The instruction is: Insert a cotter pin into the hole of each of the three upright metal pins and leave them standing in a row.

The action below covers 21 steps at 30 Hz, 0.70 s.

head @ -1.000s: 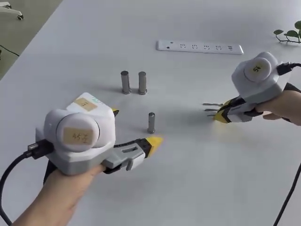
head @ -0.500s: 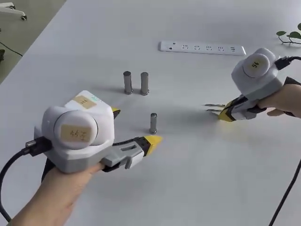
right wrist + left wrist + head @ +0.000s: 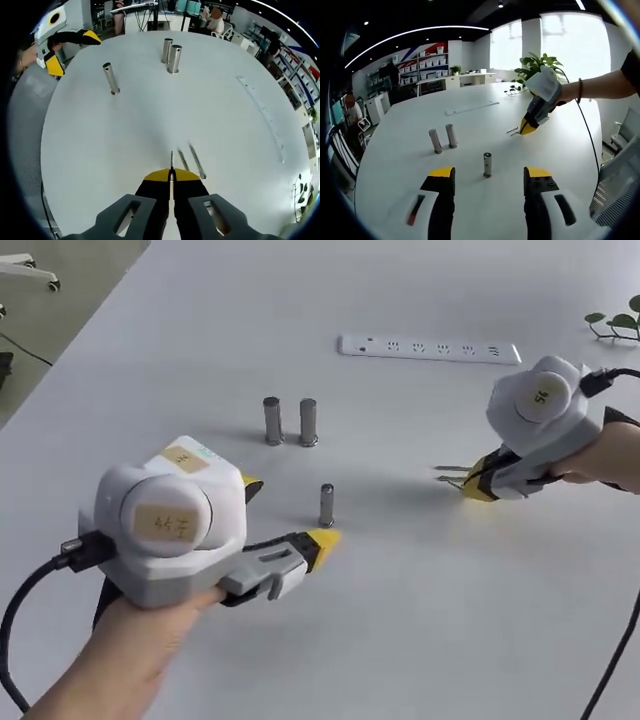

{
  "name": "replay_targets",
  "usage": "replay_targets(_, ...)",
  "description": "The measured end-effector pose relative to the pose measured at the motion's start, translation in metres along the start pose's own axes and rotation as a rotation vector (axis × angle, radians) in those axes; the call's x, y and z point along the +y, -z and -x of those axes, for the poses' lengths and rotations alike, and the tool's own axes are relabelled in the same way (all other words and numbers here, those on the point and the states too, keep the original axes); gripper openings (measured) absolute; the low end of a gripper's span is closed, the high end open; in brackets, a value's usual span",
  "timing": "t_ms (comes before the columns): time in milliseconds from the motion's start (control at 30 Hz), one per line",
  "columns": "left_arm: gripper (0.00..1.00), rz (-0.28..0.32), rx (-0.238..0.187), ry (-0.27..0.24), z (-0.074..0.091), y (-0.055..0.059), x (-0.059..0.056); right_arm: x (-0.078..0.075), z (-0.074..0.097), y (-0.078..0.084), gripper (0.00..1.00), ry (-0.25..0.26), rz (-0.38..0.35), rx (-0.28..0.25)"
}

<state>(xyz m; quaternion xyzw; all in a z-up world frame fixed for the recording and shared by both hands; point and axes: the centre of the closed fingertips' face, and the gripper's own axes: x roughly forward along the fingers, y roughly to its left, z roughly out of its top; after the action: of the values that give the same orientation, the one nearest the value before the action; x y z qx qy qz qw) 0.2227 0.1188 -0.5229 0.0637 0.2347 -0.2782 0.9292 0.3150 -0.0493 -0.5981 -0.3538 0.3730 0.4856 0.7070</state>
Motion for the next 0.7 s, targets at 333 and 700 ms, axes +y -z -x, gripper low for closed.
replay_targets(333, 0.43, 0.002, -0.016, 0.055, -0.003, -0.014, -0.012, 0.012, 0.019, -0.03, 0.0, 0.047, 0.122, -0.079)
replay_targets(700, 0.28, 0.047, 0.009, 0.138, -0.007, -0.015, -0.025, 0.04, 0.031, -0.058, 0.0, 0.024, 0.259, -0.144)
